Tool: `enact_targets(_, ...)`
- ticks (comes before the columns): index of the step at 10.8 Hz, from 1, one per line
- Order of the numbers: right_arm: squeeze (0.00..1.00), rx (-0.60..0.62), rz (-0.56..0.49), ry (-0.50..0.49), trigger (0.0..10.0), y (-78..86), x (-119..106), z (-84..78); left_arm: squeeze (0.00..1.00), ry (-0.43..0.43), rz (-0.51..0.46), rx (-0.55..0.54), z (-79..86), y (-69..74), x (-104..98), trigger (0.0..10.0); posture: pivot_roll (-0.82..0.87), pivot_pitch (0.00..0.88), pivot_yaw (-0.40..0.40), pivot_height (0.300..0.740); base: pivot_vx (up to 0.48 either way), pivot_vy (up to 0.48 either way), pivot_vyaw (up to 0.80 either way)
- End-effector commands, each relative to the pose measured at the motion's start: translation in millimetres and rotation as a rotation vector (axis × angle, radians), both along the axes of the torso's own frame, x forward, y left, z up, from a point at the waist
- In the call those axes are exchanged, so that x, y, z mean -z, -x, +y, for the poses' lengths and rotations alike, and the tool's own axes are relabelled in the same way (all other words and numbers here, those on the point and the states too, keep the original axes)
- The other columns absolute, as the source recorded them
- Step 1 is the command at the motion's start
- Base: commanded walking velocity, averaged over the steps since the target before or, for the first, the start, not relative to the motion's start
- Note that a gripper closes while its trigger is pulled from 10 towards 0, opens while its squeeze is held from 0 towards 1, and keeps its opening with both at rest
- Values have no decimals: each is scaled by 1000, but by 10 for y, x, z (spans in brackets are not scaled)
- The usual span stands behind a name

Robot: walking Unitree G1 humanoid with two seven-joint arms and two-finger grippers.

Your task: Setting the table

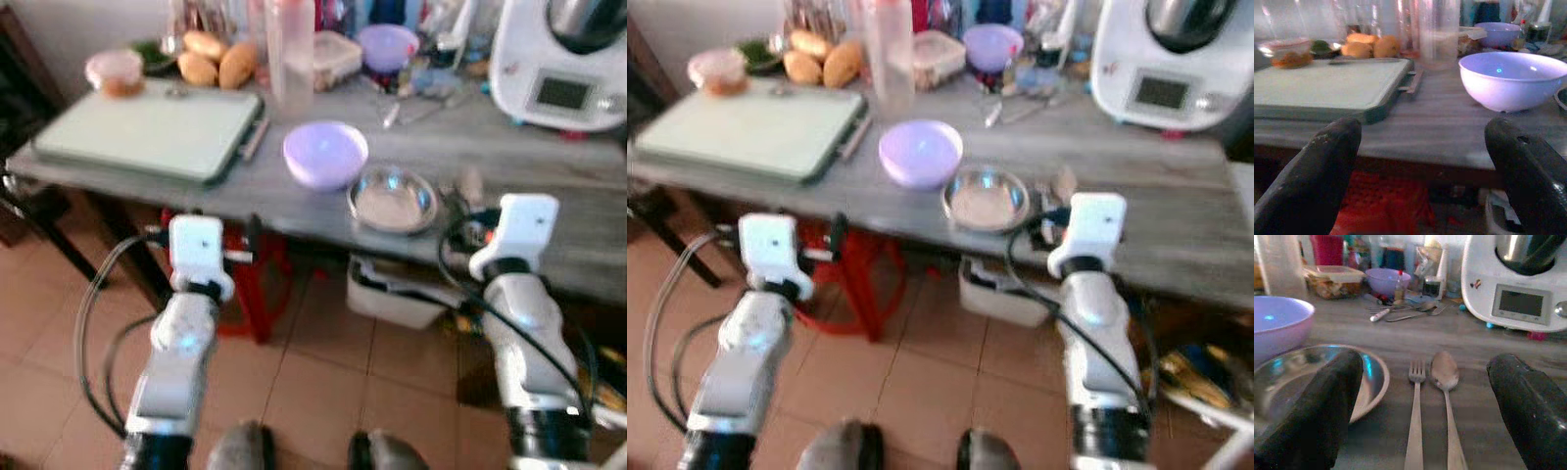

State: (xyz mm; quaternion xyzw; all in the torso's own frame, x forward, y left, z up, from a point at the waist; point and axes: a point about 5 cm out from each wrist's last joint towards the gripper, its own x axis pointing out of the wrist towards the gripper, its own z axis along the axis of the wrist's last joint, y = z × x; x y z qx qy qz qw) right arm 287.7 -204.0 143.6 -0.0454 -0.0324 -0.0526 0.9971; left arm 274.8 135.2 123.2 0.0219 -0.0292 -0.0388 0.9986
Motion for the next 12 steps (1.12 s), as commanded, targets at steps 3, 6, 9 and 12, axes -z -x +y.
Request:
enact_targets(3, 0, 27, -25, 9, 10000, 10, -64, -36, 0, 1, -11, -5, -12, -21, 10, 10000, -26, 0, 7, 740, -336, 0, 0)
enact_targets(6, 0, 101, 37, 61, 10000, -31, 6, -45, 0, -6, -15, 3, -4, -15, 18, 10000, -23, 0, 11, 740, -170, 0, 0)
enact_targets(9, 0, 67, 16, 20, 10000, -13, -5, -62, 0, 9, -22, 59, -28, 9, 18, 10000, -17, 0, 13, 740, 0, 0, 0)
enact_targets(12, 0, 34, 26, -7, 10000, -45, 6, 26, 0, 26, -31, 117, -84, 40, 3, 10000, -11, 0, 16, 740, 0, 0, 0)
